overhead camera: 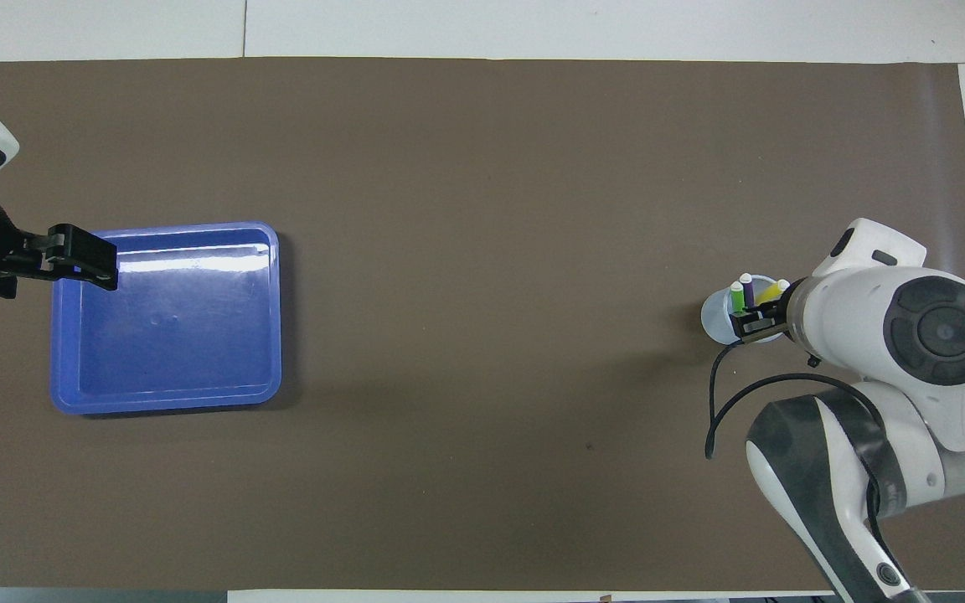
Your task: Transfer and insert pens with both arms
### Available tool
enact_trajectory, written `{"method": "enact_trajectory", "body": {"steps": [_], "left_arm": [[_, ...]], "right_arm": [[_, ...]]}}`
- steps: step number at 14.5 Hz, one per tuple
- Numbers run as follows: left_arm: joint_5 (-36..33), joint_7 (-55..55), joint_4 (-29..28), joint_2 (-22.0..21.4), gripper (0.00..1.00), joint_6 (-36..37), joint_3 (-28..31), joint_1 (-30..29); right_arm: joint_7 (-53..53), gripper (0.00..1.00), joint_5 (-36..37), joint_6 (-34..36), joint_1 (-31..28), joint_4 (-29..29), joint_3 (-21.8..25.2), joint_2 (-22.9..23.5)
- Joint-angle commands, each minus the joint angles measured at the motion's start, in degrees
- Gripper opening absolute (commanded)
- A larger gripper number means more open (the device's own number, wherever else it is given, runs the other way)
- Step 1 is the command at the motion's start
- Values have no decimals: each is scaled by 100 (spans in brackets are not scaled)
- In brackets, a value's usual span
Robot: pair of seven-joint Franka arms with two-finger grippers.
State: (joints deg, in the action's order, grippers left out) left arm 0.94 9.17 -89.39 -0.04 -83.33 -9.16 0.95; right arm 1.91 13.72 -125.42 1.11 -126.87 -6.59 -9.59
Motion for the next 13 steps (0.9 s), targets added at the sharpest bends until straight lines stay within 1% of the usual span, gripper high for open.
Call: {"method": "enact_trajectory", "body": {"steps": [1,3,5,6,8,11,13], "left_arm": [[82,-39,158,83,100,-122,143,168],[11,-100,273,92,100,-113,143,256],[11,-118,247,66,100,-105,108,256],[2,-118,247,66,100,-105,116,256],[-15,-126,247,66,100,-113,151,256],[-59,-118,229,49,100,-105,143,256],[-94,-118,221,40,100,-96,143,256]], "right_arm": [[55,100,-429,569,-41,530,140,-8],[46,100,-869,929,-41,917,438,36],[46,100,-1265,1220,-50,1277,693,89],[46,100,-1440,1474,-50,1566,764,202],[46,100,-1539,2184,-50,2382,835,518],[55,100,-1539,3029,-59,3386,844,897],[73,100,-1530,3251,-50,3485,853,828]]}}
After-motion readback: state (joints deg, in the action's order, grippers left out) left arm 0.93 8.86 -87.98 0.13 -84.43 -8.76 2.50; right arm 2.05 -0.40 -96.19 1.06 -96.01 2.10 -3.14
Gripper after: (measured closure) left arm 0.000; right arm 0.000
